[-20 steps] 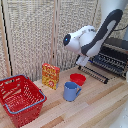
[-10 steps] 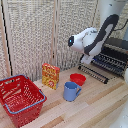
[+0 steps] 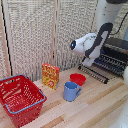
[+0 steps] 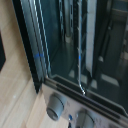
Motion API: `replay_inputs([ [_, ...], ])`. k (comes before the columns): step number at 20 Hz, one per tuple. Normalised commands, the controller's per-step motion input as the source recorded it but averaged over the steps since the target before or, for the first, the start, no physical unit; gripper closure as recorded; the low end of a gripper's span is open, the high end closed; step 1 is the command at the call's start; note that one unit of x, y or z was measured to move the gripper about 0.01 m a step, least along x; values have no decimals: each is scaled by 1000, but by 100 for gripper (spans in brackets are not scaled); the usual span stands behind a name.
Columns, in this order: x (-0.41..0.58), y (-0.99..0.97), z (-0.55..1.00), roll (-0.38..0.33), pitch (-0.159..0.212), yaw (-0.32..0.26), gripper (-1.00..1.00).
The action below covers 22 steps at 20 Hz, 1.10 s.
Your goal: Kindly position your hand close to the oven tray's handle. Softly yet firmly grasp the handle using your hand. Slowly and with caution, draw the tray out until it is fully stretched out.
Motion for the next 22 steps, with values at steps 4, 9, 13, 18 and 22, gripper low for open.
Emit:
replay_inputs([
  [4,-95,-598,0,-35,-20,-27,-100],
  [9,-20,-528,0,-10,-3,10,-100],
  [13,-41,-262,0,-3,0,51,-100],
  [18,-123,-122,0,-16,-24,21,100],
  [22,-158,-142,69,-30,-42,0,100],
])
